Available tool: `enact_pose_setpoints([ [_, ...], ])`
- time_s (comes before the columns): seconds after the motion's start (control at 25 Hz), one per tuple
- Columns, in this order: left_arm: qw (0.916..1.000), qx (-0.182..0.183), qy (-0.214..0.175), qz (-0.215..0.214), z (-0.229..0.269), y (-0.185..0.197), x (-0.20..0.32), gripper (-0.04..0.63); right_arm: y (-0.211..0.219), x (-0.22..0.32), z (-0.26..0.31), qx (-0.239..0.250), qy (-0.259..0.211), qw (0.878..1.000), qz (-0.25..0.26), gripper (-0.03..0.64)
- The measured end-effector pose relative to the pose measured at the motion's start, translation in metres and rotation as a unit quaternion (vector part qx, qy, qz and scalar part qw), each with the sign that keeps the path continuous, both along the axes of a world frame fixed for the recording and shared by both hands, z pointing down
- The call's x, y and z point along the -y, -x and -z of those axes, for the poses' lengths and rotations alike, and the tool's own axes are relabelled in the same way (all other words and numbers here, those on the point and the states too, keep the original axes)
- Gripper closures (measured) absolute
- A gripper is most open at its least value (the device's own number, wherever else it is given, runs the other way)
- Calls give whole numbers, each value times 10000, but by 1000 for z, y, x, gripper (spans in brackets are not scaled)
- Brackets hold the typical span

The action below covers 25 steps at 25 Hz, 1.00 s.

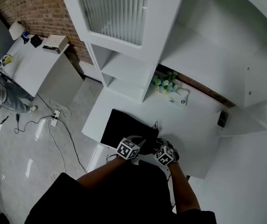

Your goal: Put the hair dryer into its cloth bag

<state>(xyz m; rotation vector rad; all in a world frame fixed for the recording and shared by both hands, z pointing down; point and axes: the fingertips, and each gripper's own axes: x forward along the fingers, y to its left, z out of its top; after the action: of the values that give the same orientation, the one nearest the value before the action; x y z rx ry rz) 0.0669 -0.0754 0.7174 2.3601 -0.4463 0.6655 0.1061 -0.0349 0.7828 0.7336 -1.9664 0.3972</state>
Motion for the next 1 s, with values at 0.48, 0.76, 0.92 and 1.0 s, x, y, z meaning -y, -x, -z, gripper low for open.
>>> enact_pose_setpoints([
  [0.48,9995,-9,-59,-306,-3,-6,1,560,-14,-11,-25,-528,213,9975,-412,376],
  [0.76,9984,97,-153,-535,-5,-12,4,560,-11,-6,-34,-662,212,9971,-316,374],
  [0.92,9972,209,-214,-681,-7,-13,2,560,-10,-6,-31,-632,183,9974,-278,380],
  [1.0,9967,243,-253,-727,-6,-13,2,560,-9,-5,-28,-625,123,9977,-243,381],
])
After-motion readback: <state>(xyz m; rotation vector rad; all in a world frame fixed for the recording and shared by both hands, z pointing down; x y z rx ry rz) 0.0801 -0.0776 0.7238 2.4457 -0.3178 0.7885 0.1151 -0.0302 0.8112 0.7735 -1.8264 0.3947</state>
